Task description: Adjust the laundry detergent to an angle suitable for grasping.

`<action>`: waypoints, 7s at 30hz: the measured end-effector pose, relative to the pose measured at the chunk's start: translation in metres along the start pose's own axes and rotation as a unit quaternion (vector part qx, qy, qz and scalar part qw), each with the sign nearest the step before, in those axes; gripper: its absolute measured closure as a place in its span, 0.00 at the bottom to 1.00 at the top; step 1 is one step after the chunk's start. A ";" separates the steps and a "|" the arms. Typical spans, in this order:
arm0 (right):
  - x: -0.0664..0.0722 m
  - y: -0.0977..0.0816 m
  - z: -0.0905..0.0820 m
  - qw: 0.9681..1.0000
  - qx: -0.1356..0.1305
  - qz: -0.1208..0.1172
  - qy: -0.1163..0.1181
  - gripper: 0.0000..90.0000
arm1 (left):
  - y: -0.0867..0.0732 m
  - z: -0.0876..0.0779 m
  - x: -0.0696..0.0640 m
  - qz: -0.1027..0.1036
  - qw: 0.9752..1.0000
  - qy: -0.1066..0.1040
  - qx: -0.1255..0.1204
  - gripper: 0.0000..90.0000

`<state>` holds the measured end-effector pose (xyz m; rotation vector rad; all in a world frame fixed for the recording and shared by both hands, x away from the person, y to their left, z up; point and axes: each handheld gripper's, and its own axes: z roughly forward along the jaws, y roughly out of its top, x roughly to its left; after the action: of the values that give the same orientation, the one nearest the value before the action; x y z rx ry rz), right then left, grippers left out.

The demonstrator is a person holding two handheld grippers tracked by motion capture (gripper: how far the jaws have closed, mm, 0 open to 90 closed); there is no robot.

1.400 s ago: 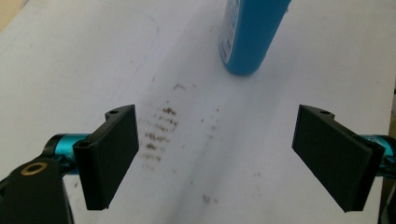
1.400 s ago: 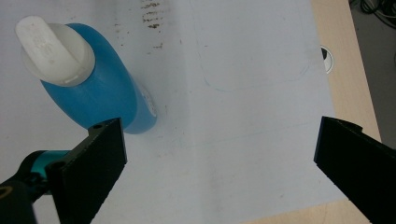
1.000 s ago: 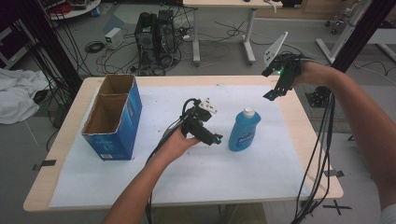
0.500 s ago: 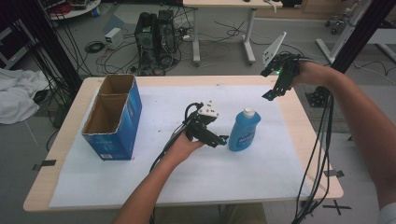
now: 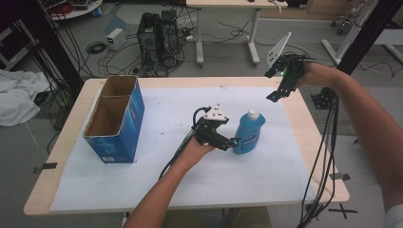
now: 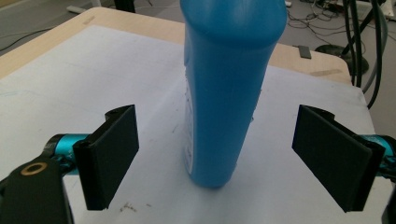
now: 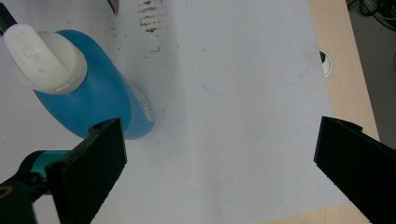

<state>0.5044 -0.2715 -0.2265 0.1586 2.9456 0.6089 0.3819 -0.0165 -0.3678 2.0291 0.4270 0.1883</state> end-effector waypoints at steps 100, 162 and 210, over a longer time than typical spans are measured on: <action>0.000 0.003 -0.003 1.000 -0.017 0.002 -0.002 0.02 | 0.000 0.066 -0.017 -0.035 0.997 0.056 -0.051 0.44; 0.021 0.019 -0.010 1.000 -0.009 -0.010 -0.015 0.02 | -0.005 -0.034 0.024 0.069 0.990 -0.120 -0.006 0.49; 0.025 0.025 -0.008 1.000 0.001 -0.008 -0.016 0.02 | -0.038 -0.019 0.015 0.044 0.986 -0.157 0.018 0.40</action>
<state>0.4805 -0.2486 -0.2114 0.1429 2.9141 0.5941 0.3821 0.0208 -0.3930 2.0702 0.1440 -0.0876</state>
